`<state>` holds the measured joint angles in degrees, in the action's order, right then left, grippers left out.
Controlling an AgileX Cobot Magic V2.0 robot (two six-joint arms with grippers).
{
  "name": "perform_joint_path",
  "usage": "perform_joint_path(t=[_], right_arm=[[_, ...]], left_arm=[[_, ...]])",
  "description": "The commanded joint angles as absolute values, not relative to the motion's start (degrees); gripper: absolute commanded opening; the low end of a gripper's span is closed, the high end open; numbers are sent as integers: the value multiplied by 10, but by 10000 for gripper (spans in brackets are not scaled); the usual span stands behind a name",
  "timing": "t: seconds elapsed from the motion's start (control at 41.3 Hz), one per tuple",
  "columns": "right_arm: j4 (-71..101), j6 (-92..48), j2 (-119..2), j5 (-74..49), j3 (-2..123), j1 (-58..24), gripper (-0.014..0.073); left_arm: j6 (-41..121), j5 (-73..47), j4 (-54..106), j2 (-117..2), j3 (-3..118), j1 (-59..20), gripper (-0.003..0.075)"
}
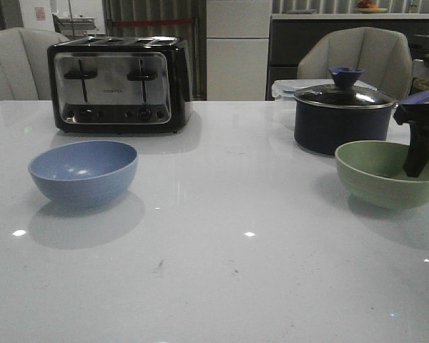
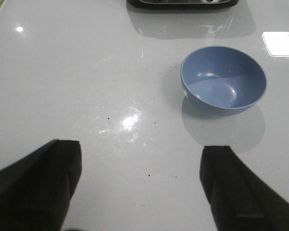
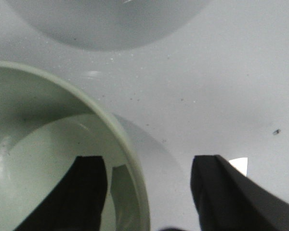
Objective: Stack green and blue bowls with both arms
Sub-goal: 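Lower the right gripper onto the rim of the pale green bowl and grasp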
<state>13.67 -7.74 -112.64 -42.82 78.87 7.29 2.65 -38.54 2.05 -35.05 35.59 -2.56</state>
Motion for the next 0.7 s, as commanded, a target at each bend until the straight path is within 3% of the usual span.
perform_joint_path(t=[0.0,0.169,0.387,0.677], right_arm=[[142,-87,-1100,-435,819,77,368],[142,-88,-1099,-455,832,77,216],[142,-97,-1089,-481,838,76,101],[144,-112,-1017,-507,835,38,75]], left_arm=[[27,-340,27,-354,371,-25,568],[27,-340,27,-354,371,-25,568],[27,-340,27,-354,371,-25,568],[27,-340,27,-354,371,-25,568]])
